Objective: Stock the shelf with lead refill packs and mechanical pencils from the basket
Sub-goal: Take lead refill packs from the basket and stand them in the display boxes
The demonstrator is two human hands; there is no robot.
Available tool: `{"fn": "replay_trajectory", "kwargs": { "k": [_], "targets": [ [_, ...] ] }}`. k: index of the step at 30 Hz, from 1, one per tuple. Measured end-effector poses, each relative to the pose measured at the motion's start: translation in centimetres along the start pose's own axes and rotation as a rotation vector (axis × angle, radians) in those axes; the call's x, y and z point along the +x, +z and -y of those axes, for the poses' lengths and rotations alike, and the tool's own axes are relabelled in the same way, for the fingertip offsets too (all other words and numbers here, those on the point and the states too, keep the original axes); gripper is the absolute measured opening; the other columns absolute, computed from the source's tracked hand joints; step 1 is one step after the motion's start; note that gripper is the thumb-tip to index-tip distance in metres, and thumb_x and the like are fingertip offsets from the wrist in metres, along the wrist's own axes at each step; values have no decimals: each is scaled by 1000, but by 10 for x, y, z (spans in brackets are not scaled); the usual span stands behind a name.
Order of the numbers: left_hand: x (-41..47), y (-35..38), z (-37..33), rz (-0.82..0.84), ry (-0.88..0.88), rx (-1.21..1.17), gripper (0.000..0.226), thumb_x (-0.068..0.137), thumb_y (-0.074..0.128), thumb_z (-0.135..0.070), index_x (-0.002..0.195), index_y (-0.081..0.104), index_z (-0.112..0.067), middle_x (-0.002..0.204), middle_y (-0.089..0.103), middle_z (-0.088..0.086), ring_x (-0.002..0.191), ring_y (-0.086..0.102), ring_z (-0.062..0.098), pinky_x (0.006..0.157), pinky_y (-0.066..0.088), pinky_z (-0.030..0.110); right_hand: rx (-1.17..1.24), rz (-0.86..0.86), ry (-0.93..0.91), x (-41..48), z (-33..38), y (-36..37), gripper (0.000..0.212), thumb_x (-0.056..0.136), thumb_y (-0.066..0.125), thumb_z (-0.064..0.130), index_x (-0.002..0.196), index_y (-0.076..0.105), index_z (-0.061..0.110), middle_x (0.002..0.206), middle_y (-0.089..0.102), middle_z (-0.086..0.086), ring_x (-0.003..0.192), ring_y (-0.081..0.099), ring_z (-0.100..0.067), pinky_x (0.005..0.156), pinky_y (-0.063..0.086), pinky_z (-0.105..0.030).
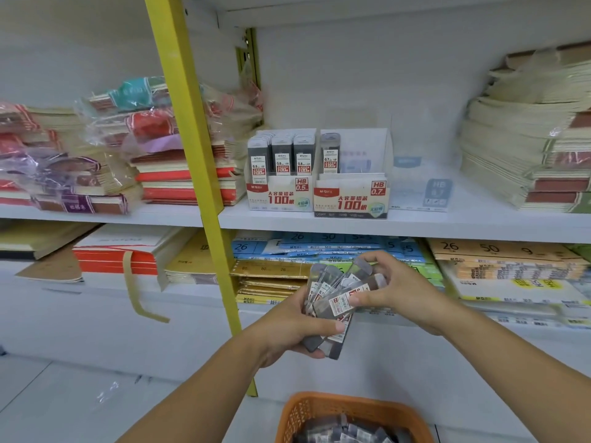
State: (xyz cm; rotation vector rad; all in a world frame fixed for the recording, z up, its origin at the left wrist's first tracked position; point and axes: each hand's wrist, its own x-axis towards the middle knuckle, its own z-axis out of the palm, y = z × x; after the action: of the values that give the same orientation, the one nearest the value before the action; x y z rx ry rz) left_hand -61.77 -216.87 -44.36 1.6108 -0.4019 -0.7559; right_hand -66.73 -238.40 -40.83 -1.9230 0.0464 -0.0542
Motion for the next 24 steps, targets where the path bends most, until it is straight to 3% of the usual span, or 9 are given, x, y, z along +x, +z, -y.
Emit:
{"fn": "replay_trajectory", "kwargs": {
  "k": [4, 8, 13, 16, 19, 21, 24],
  "targets": [
    [0, 4, -3, -55, 34, 52, 77, 63, 92, -23, 125, 52, -43, 113, 71, -6, 95, 72, 19, 65, 59, 29, 21, -6, -35, 0, 2, 2, 54, 67, 88, 26, 102, 57, 52, 97, 74, 11, 90, 71, -12, 80, 56, -30],
    [0, 6, -6, -95, 56, 87, 71, 65, 92, -20, 115, 51, -49, 111, 70, -6, 92, 71, 20, 62, 58, 27, 113, -13, -31, 0, 1, 5, 52, 72, 85, 18, 108, 58, 42, 97, 75, 4, 88, 73, -19, 75, 60, -35],
    [0, 4, -8, -144, 80, 38, 61, 69, 90, -21, 111, 54, -46, 95, 75, -17, 84, 75, 11, 60, 58, 28, 233, -147, 5, 3, 3, 6, 56, 67, 86, 21, 110, 50, 28, 100, 72, -10, 83, 74, -26, 81, 59, -40],
    [-3, 1, -11, -192, 92, -13, 58, 70, 90, -22, 111, 55, -46, 92, 74, -19, 84, 75, 8, 61, 58, 27, 375, -178, 7, 2, 10, 4, 34, 82, 74, 6, 107, 52, 14, 102, 70, -19, 82, 74, -27, 68, 61, -30],
    [-5, -4, -13, -286, 106, -48, 56, 71, 90, -20, 110, 57, -43, 95, 75, -14, 88, 74, 17, 60, 58, 27, 507, -175, 9, 0, 20, -4, 19, 94, 55, -2, 110, 53, 7, 106, 66, -24, 88, 73, -28, 67, 60, -29],
    [-6, -8, -13, -335, 120, -76, 55, 71, 90, -20, 113, 59, -39, 101, 74, -10, 92, 71, 18, 60, 57, 27, 593, -162, -3, -3, 25, -9, 18, 98, 46, -4, 110, 54, 4, 107, 64, -27, 88, 73, -29, 66, 60, -31],
    [-9, -11, -16, -357, 144, -116, 52, 71, 90, -20, 112, 61, -36, 93, 76, -13, 87, 73, 14, 60, 57, 27, 599, -164, -23, -6, 31, -10, 19, 100, 42, -2, 109, 57, 3, 106, 64, -28, 88, 73, -29, 65, 60, -32]
  ]
}}
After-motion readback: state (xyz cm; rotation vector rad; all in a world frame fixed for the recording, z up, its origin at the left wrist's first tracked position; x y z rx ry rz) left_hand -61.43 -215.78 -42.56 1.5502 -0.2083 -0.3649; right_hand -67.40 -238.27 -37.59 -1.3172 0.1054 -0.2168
